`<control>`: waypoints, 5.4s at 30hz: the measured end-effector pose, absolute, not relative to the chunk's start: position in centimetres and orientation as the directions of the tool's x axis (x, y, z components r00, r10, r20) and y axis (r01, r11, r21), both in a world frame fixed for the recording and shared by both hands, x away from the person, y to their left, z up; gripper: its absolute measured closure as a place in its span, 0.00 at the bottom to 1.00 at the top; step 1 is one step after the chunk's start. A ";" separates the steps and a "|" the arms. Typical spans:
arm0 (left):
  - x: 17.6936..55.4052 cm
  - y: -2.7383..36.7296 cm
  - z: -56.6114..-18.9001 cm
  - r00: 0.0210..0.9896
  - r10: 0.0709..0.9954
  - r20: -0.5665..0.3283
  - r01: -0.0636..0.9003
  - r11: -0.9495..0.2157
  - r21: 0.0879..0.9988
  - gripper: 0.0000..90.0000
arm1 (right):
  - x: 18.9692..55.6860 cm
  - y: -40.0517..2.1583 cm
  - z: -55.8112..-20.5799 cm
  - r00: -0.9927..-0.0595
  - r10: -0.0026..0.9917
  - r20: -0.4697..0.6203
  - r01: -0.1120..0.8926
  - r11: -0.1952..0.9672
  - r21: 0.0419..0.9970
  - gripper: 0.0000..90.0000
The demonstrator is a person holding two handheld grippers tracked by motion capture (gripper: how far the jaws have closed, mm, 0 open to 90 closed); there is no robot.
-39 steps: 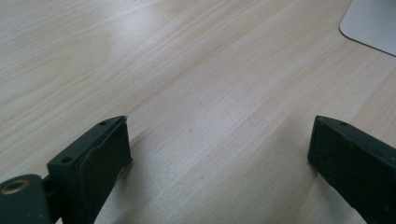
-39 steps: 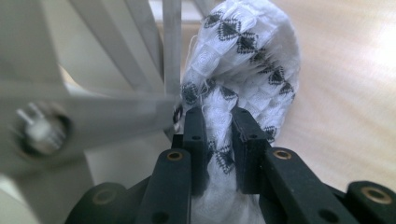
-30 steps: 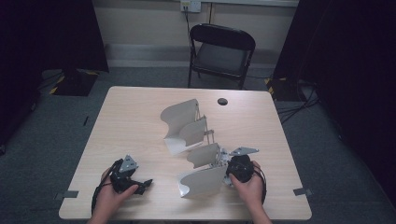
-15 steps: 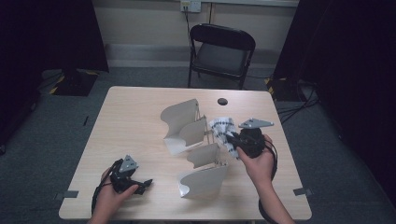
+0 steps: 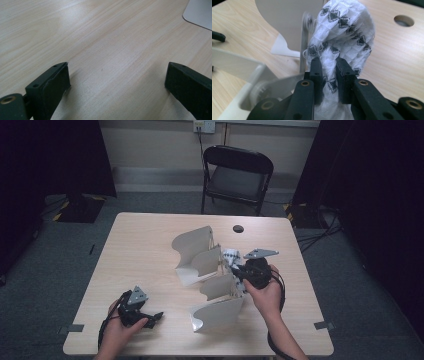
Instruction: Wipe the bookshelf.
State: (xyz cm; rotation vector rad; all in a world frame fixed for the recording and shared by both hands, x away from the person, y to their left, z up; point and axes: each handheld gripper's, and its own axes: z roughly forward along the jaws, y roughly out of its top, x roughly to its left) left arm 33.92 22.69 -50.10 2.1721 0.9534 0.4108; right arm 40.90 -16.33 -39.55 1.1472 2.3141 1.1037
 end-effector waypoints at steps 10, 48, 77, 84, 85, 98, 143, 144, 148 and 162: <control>33.9 22.7 -50.1 0.676 0.737 0.003 0.508 -0.469 0.722 0.06 | 40.1 -16.5 -44.1 -0.631 0.772 0.077 0.568 0.393 0.724 0.86; 33.9 22.7 -50.1 0.676 0.737 0.004 0.508 -0.470 0.721 0.06 | 37.8 -20.3 -48.3 -0.538 0.837 0.098 0.644 0.334 0.688 0.84; 33.9 22.7 -50.1 0.674 0.739 0.004 0.509 -0.469 0.722 0.07 | 39.4 -20.3 -38.9 -0.521 0.849 0.084 0.567 0.271 0.778 0.92; 33.9 22.7 -50.1 0.674 0.739 0.004 0.509 -0.469 0.722 0.07 | 40.7 -18.6 -38.0 -0.576 0.813 0.080 0.521 0.290 0.803 0.92; 33.9 22.7 -50.1 0.674 0.739 0.004 0.509 -0.469 0.722 0.07 | 40.7 -18.2 -38.3 -0.592 0.803 0.074 0.511 0.302 0.804 0.92; 33.9 22.7 -50.1 0.674 0.739 0.004 0.509 -0.469 0.722 0.07 | 40.4 -17.6 -44.5 -0.630 0.760 0.158 0.581 0.327 0.746 0.92; 33.9 22.7 -50.1 0.673 0.739 0.003 0.510 -0.468 0.722 0.07 | 43.2 -16.7 -40.2 -0.654 0.756 0.021 0.475 0.389 0.789 0.91; 33.9 22.6 -50.1 0.671 0.742 0.000 0.512 -0.463 0.723 0.07 | 43.2 -16.7 -40.6 -0.657 0.754 0.023 0.481 0.395 0.782 0.91; 33.9 22.6 -50.1 0.666 0.746 -0.006 0.515 -0.454 0.727 0.07 | 42.9 -16.5 -42.4 -0.666 0.745 0.040 0.501 0.406 0.764 0.91; 33.9 22.5 -50.1 0.664 0.748 -0.006 0.516 -0.453 0.727 0.07 | 41.1 -18.2 -47.8 -0.652 0.751 0.102 0.563 0.390 0.728 0.90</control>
